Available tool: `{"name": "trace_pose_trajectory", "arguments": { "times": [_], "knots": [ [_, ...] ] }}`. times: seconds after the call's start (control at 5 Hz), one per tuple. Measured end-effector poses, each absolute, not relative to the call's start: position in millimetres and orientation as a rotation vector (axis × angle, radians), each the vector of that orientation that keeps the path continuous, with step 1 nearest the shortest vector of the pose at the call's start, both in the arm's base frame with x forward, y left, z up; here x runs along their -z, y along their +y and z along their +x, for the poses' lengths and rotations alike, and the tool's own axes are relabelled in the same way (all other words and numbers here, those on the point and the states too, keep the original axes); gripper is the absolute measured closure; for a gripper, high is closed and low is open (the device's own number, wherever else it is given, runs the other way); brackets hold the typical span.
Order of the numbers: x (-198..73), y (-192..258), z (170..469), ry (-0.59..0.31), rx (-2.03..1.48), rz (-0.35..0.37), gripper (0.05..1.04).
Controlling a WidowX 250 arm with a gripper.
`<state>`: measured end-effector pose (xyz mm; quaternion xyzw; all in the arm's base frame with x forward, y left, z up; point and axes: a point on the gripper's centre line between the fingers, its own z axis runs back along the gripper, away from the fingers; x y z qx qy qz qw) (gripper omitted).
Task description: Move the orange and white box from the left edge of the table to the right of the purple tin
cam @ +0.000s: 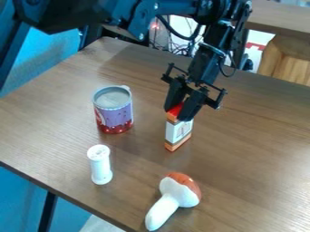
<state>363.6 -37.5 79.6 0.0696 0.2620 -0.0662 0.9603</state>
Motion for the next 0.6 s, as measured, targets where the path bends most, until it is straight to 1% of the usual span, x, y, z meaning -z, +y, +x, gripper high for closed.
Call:
{"name": "trace_pose_trajectory", "arguments": {
  "times": [0.2,0.4,0.6],
  "knots": [
    [-75,-37,358,0.555,0.114,0.141,0.320],
    [-95,-32,355,0.508,0.063,0.112,0.097],
    [-115,-21,349,0.447,0.004,0.066,0.077]
  ]
}}
